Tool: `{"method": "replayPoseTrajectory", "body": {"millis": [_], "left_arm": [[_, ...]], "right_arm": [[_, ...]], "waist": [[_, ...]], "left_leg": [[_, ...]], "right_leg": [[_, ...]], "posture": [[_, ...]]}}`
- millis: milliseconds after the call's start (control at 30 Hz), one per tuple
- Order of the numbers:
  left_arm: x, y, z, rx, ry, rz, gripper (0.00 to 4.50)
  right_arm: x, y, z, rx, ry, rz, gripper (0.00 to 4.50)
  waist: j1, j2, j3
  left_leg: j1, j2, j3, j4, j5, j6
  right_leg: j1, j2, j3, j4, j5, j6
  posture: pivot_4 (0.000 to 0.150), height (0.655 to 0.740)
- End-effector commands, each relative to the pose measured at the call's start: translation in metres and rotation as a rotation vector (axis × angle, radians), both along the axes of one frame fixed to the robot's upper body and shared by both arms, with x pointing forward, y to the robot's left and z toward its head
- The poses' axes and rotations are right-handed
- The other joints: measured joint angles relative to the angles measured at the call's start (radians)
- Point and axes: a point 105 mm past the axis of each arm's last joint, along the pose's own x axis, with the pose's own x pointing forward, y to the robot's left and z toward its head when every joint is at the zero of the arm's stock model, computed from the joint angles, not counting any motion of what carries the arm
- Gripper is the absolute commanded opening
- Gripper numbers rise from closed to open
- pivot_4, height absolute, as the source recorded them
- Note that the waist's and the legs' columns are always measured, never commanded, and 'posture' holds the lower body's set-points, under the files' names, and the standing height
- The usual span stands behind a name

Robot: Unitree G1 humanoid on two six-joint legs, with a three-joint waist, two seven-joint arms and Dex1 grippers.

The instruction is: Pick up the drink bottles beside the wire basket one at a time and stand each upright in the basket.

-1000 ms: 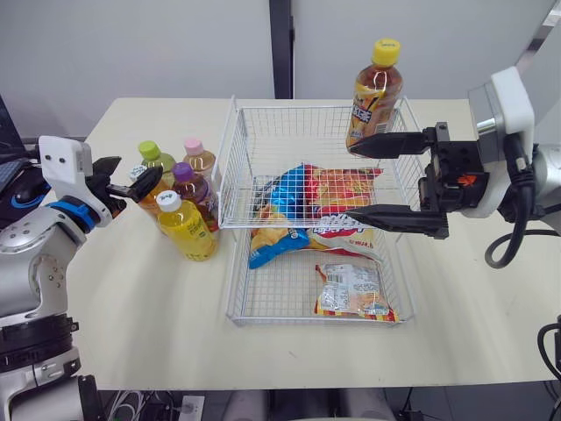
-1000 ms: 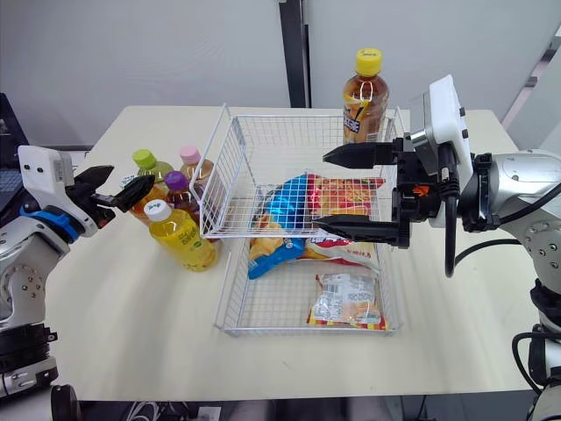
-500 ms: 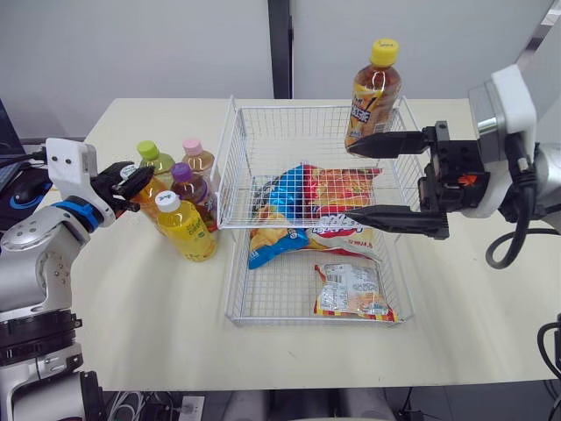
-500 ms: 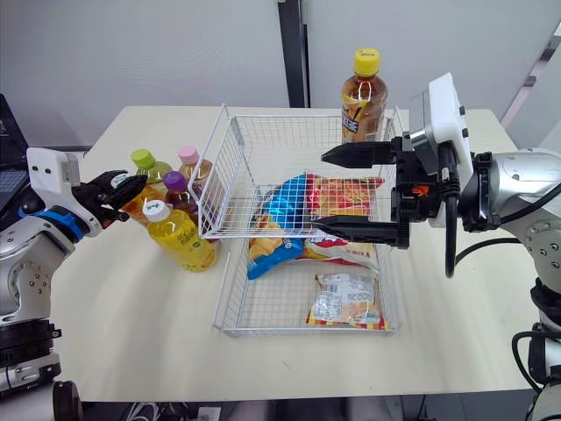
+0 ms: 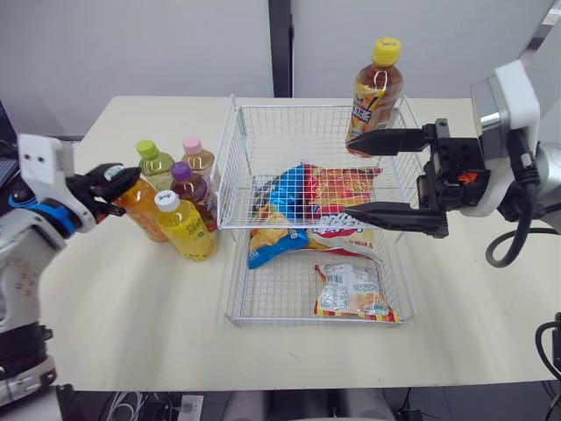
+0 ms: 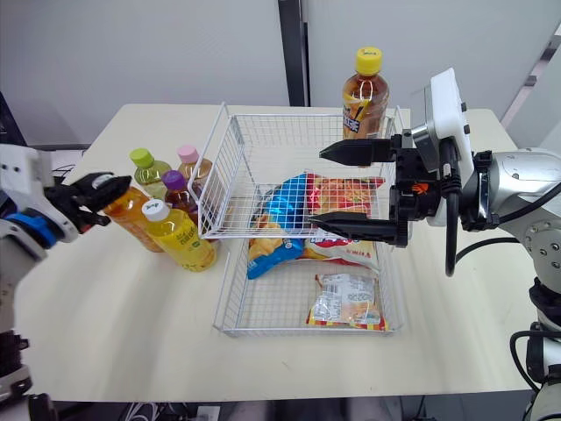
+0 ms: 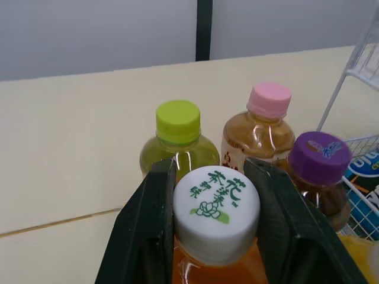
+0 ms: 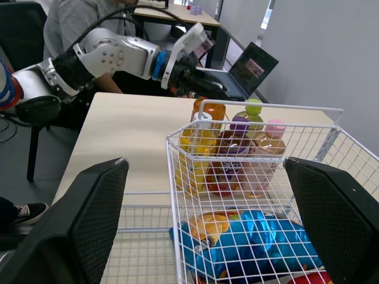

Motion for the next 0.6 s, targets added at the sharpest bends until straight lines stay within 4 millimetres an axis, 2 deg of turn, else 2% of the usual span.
{"method": "replayPoseTrajectory", "body": {"millis": [33, 167, 333, 467, 600], "left_arm": [[-0.024, -0.001, 0.051, 0.086, -0.110, -0.043, 1.38], [-0.035, 0.001, 0.087, 0.180, -0.132, -0.079, 1.38], [-0.040, -0.016, 0.133, 0.243, -0.171, -0.197, 1.38], [-0.037, -0.036, 0.164, 0.266, -0.214, -0.301, 1.38], [-0.028, -0.067, 0.184, 0.253, -0.236, -0.440, 1.38]], "right_arm": [[-0.004, -0.002, 0.012, 0.024, -0.062, 0.002, 4.50], [-0.003, -0.002, 0.012, 0.023, -0.065, 0.006, 4.50], [0.000, -0.007, 0.014, 0.005, -0.078, -0.016, 4.50], [0.001, -0.017, 0.019, -0.001, -0.077, -0.054, 4.50], [0.001, -0.028, 0.023, -0.017, -0.084, -0.102, 4.50]], "waist": [[-0.001, 0.000, 0.000], [-0.001, 0.000, 0.000], [0.002, -0.003, 0.002], [0.002, -0.004, 0.003], [0.002, -0.005, 0.004]], "left_leg": [[0.000, 0.000, 0.000, 0.000, 0.000, 0.000], [0.001, 0.000, 0.001, -0.001, 0.000, 0.000], [0.000, -0.001, 0.000, -0.001, 0.000, 0.000], [0.000, -0.002, 0.001, -0.001, 0.000, 0.000], [-0.001, -0.002, 0.001, 0.000, 0.000, 0.000]], "right_leg": [[0.000, 0.000, 0.000, 0.000, 0.000, 0.000], [0.000, 0.001, -0.001, 0.000, 0.000, 0.000], [0.000, 0.001, -0.002, 0.000, 0.000, 0.000], [0.001, 0.003, -0.002, -0.002, 0.000, 0.001], [0.000, 0.005, -0.002, 0.000, 0.000, 0.001]], "posture": [[0.150, 0.7400], [0.150, 0.7400], [0.150, 0.7400], [0.150, 0.7400], [0.150, 0.7400]]}}
